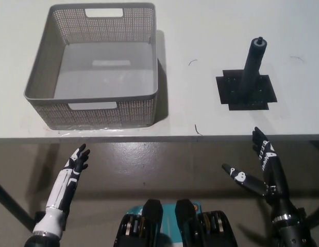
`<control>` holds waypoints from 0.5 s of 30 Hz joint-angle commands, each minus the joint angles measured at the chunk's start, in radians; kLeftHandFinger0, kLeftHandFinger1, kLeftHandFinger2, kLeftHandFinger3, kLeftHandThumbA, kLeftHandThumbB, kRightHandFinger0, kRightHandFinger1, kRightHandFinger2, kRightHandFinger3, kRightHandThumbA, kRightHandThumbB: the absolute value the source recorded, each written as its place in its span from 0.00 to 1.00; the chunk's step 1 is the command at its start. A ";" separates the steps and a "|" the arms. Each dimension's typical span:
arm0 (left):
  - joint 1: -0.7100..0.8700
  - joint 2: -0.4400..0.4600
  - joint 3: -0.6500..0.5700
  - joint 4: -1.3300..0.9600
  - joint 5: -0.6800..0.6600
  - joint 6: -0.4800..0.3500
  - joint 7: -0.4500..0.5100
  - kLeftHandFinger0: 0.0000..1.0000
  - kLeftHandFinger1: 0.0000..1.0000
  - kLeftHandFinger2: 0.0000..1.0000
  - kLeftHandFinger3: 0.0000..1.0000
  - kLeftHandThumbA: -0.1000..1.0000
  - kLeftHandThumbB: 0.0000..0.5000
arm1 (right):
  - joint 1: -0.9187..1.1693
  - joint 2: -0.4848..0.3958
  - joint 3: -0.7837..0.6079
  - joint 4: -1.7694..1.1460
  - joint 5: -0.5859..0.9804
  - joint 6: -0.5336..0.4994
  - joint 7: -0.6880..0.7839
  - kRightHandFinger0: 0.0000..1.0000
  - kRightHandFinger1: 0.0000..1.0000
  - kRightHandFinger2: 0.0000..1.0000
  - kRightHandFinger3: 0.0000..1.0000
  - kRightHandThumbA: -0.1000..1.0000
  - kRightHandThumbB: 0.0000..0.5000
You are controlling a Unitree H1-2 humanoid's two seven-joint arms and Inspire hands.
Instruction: Use the right hand to pick up a electric screw driver and put it into a container on the left side
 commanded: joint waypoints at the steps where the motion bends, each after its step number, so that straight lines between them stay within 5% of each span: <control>1: 0.020 0.025 -0.001 -0.058 -0.001 -0.042 -0.019 1.00 1.00 1.00 1.00 1.00 0.39 | 0.026 0.011 -0.001 -0.118 0.009 -0.099 -0.007 1.00 1.00 1.00 1.00 0.99 0.50; 4: 0.033 0.024 -0.001 -0.076 -0.017 -0.053 -0.030 1.00 1.00 1.00 1.00 1.00 0.35 | 0.056 0.011 0.000 -0.214 0.005 -0.104 -0.006 1.00 1.00 1.00 1.00 0.97 0.42; 15: 0.075 0.015 0.001 -0.135 -0.040 -0.041 -0.052 1.00 1.00 1.00 1.00 1.00 0.35 | 0.016 0.017 -0.048 -0.487 0.012 0.011 -0.036 1.00 1.00 1.00 1.00 1.00 0.72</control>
